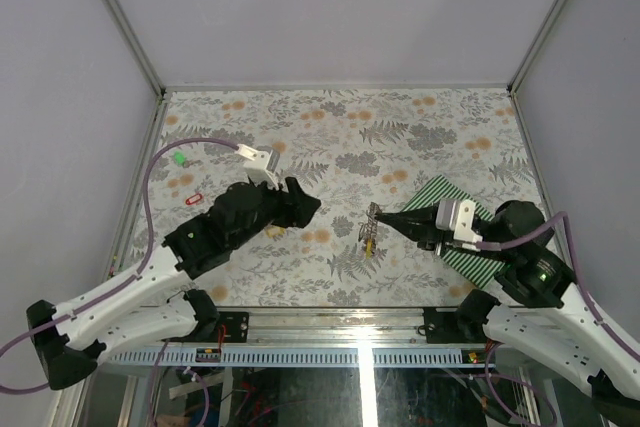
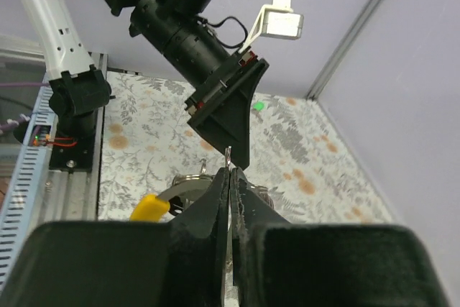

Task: Put the keys on the keyring
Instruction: Pick up the key from the center of the board.

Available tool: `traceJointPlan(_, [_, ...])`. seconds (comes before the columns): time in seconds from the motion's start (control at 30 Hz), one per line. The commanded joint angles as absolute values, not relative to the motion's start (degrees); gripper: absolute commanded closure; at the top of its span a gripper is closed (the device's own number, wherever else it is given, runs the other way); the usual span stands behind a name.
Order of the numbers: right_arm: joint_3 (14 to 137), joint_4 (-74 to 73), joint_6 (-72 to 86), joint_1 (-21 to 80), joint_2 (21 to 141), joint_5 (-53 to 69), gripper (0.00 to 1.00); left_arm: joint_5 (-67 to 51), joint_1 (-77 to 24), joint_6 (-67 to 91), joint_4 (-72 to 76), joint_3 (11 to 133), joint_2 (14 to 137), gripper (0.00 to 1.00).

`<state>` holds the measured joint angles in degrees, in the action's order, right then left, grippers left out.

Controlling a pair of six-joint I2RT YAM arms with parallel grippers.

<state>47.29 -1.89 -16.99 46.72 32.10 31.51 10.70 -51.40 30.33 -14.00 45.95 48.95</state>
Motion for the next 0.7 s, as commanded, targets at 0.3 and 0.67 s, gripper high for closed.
traceJointPlan(0.3, [51.1,-8.9,0.9,46.7,34.9,25.6,1.00,31.1,-45.7,49.2,-32.8,42.9,60.1,0.39])
traceJointPlan(0.67, [50.4,-8.8,3.3,46.7,37.8,30.1,1.00,29.4,-40.2,53.1,-25.6,33.5,62.4,0.49])
